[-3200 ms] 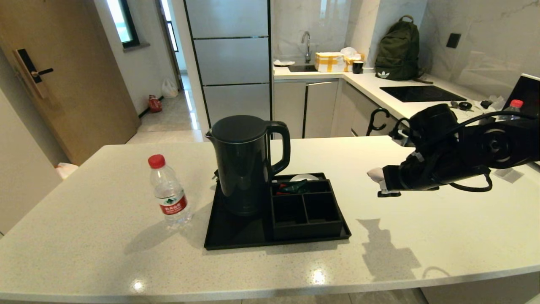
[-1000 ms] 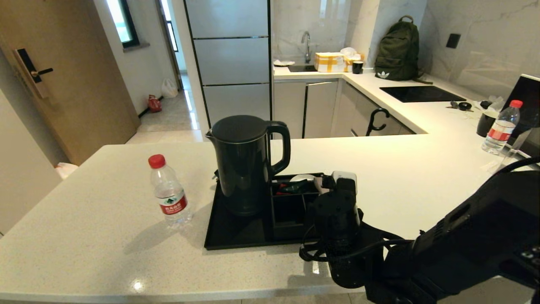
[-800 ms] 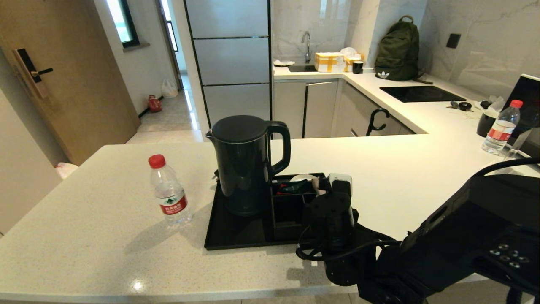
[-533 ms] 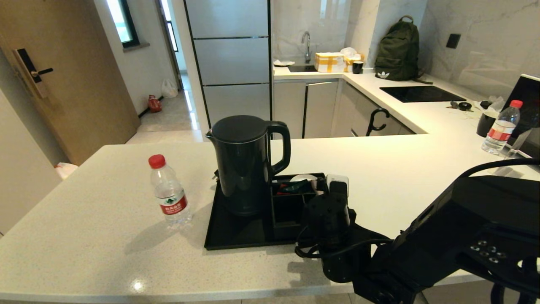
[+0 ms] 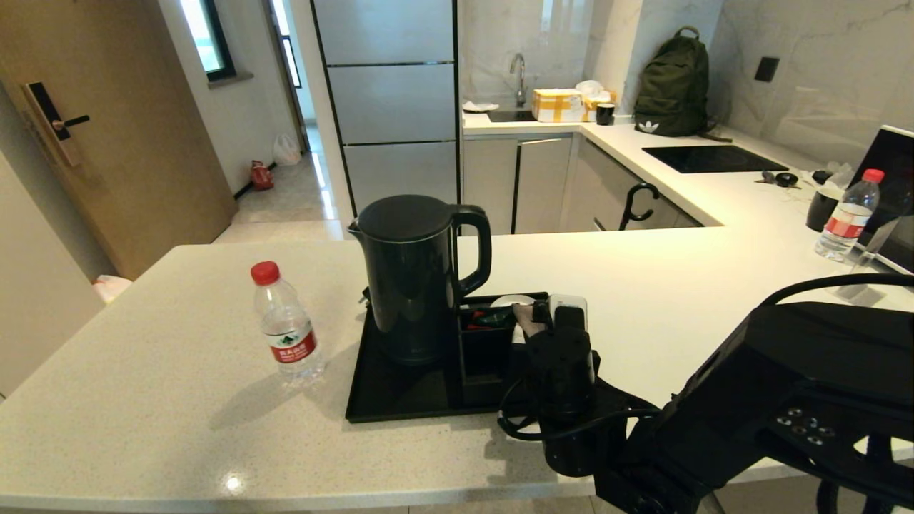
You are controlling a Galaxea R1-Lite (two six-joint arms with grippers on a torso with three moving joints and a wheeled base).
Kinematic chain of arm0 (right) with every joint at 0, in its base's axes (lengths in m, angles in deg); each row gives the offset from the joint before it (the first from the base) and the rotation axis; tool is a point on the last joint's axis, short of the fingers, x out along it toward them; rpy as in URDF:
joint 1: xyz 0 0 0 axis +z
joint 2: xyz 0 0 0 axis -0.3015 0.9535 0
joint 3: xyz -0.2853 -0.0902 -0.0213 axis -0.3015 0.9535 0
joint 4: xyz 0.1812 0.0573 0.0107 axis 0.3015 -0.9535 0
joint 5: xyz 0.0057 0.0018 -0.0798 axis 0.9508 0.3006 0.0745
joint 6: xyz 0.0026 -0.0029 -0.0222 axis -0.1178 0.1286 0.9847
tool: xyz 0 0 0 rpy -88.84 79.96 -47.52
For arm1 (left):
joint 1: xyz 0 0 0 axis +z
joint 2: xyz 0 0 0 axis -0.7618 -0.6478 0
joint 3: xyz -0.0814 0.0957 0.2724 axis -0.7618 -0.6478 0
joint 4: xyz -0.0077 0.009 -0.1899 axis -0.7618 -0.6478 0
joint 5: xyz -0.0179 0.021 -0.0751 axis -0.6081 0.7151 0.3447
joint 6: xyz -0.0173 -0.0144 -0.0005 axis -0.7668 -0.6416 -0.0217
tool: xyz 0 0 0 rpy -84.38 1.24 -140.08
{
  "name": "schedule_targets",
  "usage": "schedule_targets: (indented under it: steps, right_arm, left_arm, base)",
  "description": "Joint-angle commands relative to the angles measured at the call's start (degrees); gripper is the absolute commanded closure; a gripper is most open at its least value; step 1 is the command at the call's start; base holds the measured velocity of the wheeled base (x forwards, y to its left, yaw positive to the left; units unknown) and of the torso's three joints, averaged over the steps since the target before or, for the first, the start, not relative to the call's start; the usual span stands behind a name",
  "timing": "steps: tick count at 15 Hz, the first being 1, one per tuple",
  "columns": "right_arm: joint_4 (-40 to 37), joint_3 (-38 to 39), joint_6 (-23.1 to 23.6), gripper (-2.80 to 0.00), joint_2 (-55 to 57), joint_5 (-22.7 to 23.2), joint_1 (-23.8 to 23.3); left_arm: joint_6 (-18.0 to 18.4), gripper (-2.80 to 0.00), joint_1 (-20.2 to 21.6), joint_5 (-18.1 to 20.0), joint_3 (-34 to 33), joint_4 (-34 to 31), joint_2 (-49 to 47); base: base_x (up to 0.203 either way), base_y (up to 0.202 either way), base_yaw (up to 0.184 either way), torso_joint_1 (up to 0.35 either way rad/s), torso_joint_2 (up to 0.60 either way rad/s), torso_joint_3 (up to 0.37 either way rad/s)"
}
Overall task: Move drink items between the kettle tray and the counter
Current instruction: Return the tea bag to its original position, then return the bottled water to its original position
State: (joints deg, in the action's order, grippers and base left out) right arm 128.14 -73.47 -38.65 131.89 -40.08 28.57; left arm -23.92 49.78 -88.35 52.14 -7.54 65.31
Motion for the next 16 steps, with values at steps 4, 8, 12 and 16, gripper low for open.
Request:
schedule_targets:
  steps: [4,8,12,16]
  right_arm:
    - [0.76,0.19,1.11,-2.80,-1.29,-0.33,0.03]
    - [0.66,0.43,1.84,-2.80,-2.98,-0.31,0.03]
    - [0.63,0.94,3.71,-2.80,-6.06,-0.18,0.03]
    - [0.55,2.55,4.60,-2.80,-9.14,-0.13,-0.14]
  left_arm:
    - [-0.02,0.00,0.02,-0.06,0.00,-0.02,-0.07]
    - [-0.02,0.00,0.02,-0.06,0.00,-0.02,-0.07]
    - [-0.02,0.00,0.02,-0.06,0.00,-0.02,-0.07]
    - [-0.02,0.00,0.02,-0.06,0.00,-0.02,-0.07]
  base:
    - [0.000,0.000,0.000,0.000,0.00,0.000]
    - [0.000,0.000,0.000,0.000,0.00,0.000]
    - [0.000,0.000,0.000,0.000,0.00,0.000]
    - [0.000,0.000,0.000,0.000,0.00,0.000]
